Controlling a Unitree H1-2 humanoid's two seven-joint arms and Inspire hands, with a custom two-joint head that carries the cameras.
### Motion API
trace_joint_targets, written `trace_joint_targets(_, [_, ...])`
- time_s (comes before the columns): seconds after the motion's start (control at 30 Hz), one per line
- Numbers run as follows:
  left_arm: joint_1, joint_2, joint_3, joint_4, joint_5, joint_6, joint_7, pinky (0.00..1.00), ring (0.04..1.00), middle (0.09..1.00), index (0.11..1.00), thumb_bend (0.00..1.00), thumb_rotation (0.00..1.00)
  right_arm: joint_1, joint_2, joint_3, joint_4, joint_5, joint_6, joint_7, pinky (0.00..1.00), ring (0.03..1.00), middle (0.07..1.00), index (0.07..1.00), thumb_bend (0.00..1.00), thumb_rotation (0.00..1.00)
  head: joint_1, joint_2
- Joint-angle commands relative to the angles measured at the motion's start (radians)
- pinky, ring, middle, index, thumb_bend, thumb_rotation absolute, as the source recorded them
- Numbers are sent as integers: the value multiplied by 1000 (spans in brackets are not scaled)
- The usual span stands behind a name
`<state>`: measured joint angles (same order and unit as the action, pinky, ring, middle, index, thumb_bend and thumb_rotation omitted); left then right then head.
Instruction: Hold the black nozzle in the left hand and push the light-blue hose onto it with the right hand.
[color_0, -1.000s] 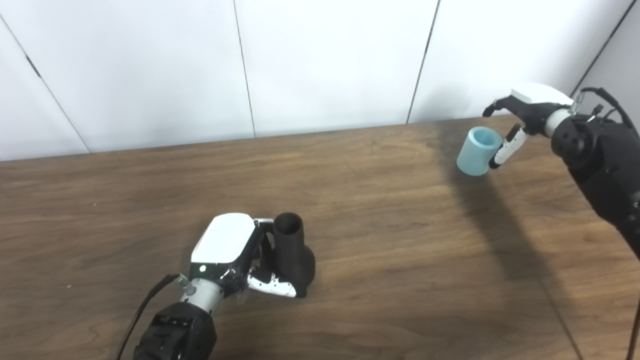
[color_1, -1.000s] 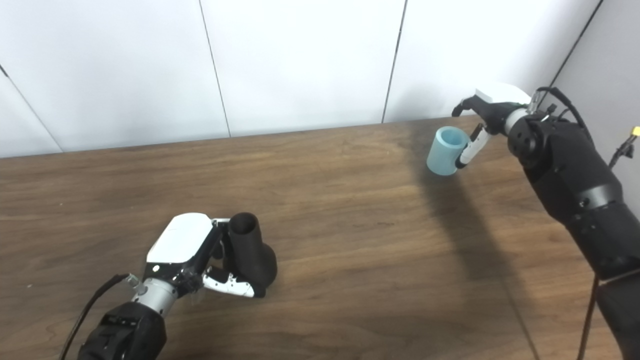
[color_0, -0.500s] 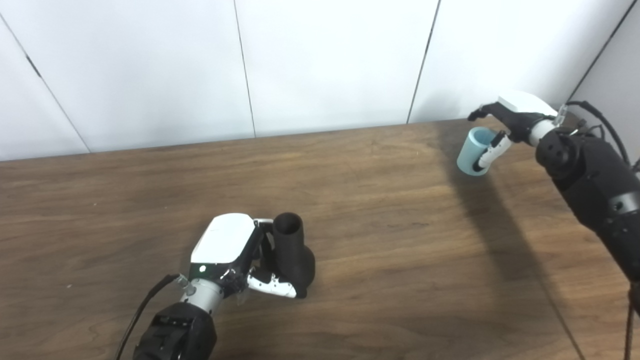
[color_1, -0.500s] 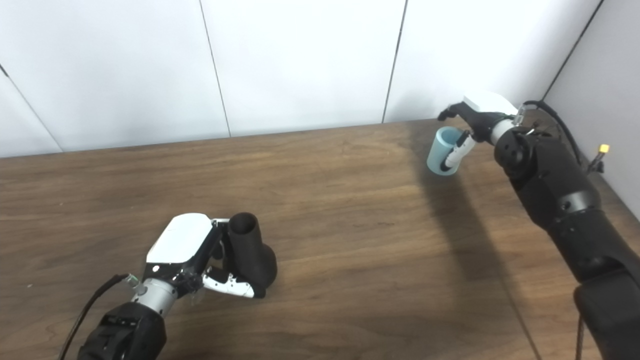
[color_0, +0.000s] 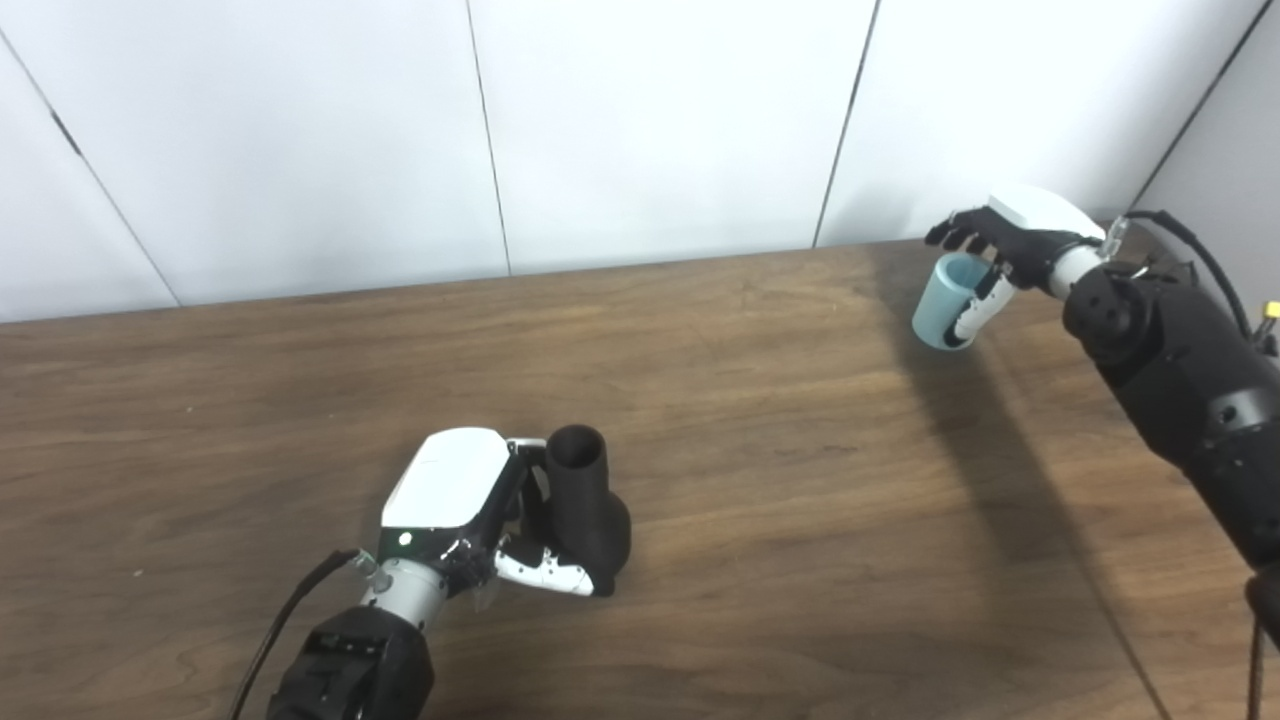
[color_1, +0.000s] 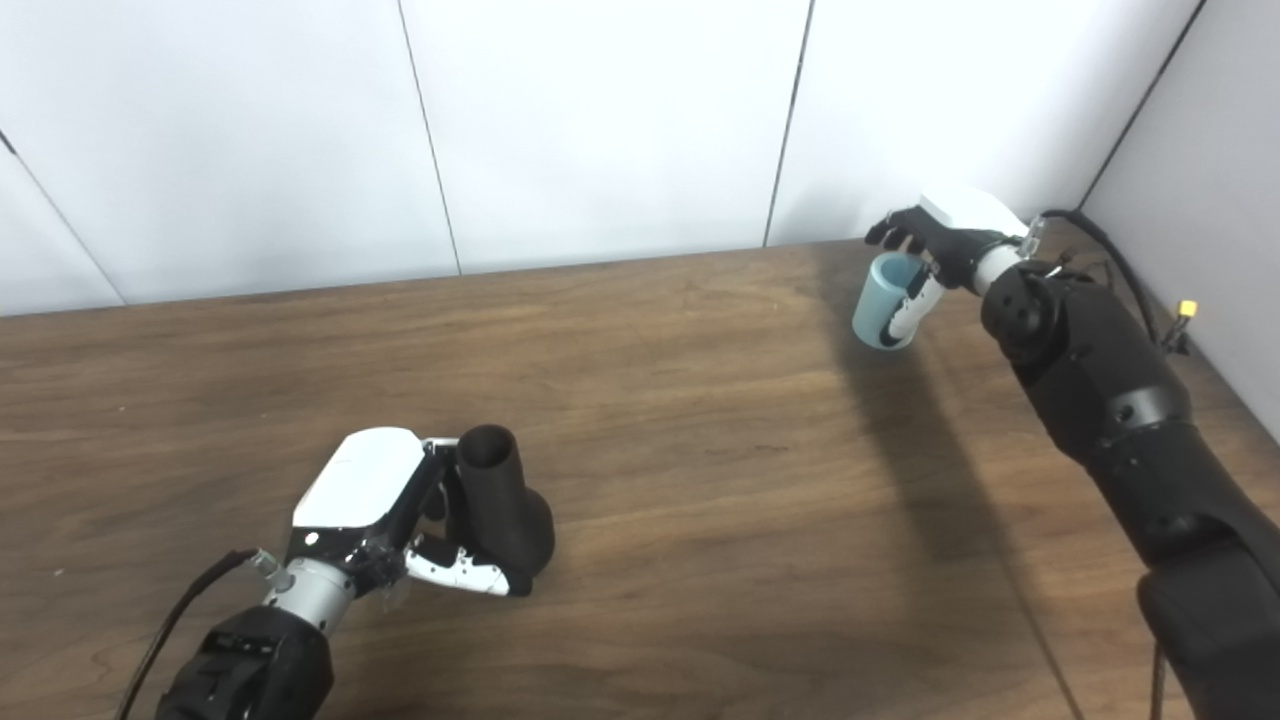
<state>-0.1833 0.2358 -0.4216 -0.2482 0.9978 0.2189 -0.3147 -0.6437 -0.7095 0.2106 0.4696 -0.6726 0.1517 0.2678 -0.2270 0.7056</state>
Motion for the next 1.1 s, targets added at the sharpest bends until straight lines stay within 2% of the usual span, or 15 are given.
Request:
trace_joint_targets(0.0, [22, 3, -6, -1, -4, -5, -17, 366, 407, 448, 486, 504, 0, -30, -39, -6, -34, 0, -1, -5, 588, 667, 716, 688, 938, 32, 0, 2])
trace_joint_targets(0.3, [23, 1, -4, -6, -2, 1, -22, 367, 402, 443, 486, 503, 0, -3, -51, -17, -82, 15, -7, 11, 556, 597, 675, 654, 897, 0, 3, 13])
trace_joint_targets(0.43, [23, -1, -3, -10, -1, 6, -28, 362, 398, 439, 487, 503, 0, 5, -49, -23, -85, 25, -32, -7, 542, 576, 635, 604, 876, 0, 5, 15])
trace_joint_targets(0.47, [23, -1, -3, -11, -1, 8, -30, 359, 394, 435, 487, 503, 0, 5, -48, -25, -76, 31, -48, -17, 528, 560, 611, 537, 665, 71, 3, 17])
trace_joint_targets(0.53, [23, -1, -3, -12, 3, 11, -34, 359, 407, 445, 502, 503, 0, 3, -45, -29, -60, 39, -76, -37, 484, 488, 530, 494, 561, 18, 0, 18])
trace_joint_targets(0.57, [23, 0, -4, -12, 3, 9, -32, 366, 407, 447, 493, 503, 0, 3, -42, -33, -56, 41, -82, -47, 500, 468, 511, 480, 537, 7, -3, 17])
trace_joint_targets(0.6, [23, 0, -3, -12, 2, 7, -31, 369, 408, 447, 490, 504, 0, 4, -39, -37, -55, 43, -85, -56, 581, 482, 506, 466, 528, 3, -3, 17])
trace_joint_targets(0.63, [24, 0, -3, -13, 0, 6, -30, 373, 411, 448, 489, 504, 0, 5, -35, -44, -53, 48, -92, -70, 613, 490, 504, 458, 523, 1, -3, 20])
trace_joint_targets(0.77, [22, -1, -6, -16, 11, 8, -33, 371, 408, 448, 487, 504, 0, 8, -28, -58, -57, 50, -93, -102, 560, 471, 497, 460, 521, 0, 5, 26])
trace_joint_targets(0.9, [20, -3, -8, -18, 17, 16, -44, 369, 411, 456, 486, 505, 0, 8, -24, -66, -67, 48, -71, -110, 582, 462, 489, 474, 521, 0, 2, 28])
trace_joint_targets(1.07, [20, -6, -4, -19, 11, 14, -45, 374, 415, 458, 485, 505, 0, 6, -28, -57, -76, 28, -66, -116, 538, 444, 495, 477, 521, 0, 1, 30])
